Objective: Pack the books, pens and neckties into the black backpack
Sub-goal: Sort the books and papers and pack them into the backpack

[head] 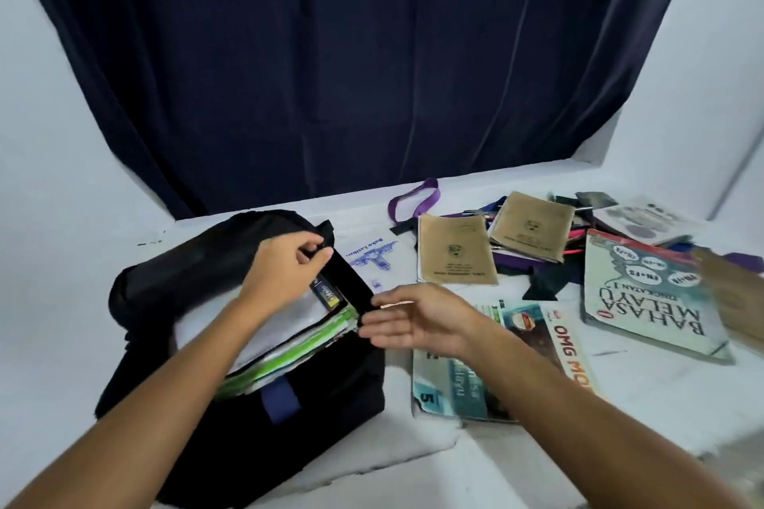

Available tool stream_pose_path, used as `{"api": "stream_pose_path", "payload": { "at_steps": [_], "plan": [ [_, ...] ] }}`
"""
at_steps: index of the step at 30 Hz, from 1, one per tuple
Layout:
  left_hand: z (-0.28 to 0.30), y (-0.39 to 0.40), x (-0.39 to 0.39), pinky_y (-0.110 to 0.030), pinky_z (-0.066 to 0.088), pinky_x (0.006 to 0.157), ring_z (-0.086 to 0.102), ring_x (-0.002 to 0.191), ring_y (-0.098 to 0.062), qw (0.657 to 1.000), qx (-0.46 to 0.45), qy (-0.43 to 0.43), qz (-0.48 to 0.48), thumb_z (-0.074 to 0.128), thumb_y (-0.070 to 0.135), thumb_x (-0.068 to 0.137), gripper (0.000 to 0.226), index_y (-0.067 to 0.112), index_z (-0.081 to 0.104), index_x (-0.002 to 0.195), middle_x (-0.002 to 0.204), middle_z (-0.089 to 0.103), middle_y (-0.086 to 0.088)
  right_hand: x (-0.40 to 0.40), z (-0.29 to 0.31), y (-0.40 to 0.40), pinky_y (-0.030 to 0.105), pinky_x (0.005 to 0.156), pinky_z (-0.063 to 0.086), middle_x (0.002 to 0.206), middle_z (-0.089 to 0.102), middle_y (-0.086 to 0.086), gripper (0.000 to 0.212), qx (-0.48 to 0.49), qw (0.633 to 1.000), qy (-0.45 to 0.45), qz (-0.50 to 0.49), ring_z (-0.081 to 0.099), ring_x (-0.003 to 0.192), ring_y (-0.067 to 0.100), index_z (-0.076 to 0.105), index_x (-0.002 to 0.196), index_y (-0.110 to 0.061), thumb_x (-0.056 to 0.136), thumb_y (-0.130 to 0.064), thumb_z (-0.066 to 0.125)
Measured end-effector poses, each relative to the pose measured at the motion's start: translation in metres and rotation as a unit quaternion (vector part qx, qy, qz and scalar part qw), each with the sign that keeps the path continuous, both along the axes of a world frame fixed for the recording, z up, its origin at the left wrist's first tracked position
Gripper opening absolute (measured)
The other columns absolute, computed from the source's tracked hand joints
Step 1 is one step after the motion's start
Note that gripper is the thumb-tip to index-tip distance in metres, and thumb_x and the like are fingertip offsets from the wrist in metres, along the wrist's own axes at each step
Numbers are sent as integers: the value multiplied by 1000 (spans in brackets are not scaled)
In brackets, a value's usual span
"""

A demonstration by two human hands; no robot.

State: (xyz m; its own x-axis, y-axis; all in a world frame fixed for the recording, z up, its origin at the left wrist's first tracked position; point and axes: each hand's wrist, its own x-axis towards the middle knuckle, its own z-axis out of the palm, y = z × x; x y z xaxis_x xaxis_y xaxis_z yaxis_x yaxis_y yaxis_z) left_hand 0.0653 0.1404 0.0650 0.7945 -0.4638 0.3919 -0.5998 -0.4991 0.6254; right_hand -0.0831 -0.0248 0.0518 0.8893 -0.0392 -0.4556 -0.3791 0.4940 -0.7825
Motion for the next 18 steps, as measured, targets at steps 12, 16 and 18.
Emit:
{"api": "stream_pose_path", "payload": {
  "at_steps": [12, 16, 18],
  "plan": [
    [-87, -193, -65, -41, 24, 118, 24, 146, -17, 927, 297, 102, -203, 69, 55, 81, 82, 25, 35, 150, 159, 28, 3, -88, -57, -230, 36, 81, 58, 112, 67, 4, 26, -530, 845, 60, -40, 67, 92, 20, 66, 114, -15, 91, -5, 60],
    [-99, -220, -72, -45, 24, 118, 22, 147, -23, 918, 330, 115, -187, 70, 59, 77, 91, 27, 30, 151, 160, 23, 3, -81, -67, -248, 27, 78, 58, 126, 58, 0, 49, -627, 771, 65, 88, 64, 96, 11, 53, 135, -29, 88, -27, 68],
    [-105, -225, -71, -45, 34, 112, 34, 139, -21, 922, 340, 91, -164, 71, 64, 72, 93, 27, 35, 150, 155, 35, 2, -77, -66, -250, 33, 90, 52, 123, 54, 1, 56, -675, 723, 78, 126, 52, 110, 14, 50, 139, -32, 86, -36, 70]
  ]
}}
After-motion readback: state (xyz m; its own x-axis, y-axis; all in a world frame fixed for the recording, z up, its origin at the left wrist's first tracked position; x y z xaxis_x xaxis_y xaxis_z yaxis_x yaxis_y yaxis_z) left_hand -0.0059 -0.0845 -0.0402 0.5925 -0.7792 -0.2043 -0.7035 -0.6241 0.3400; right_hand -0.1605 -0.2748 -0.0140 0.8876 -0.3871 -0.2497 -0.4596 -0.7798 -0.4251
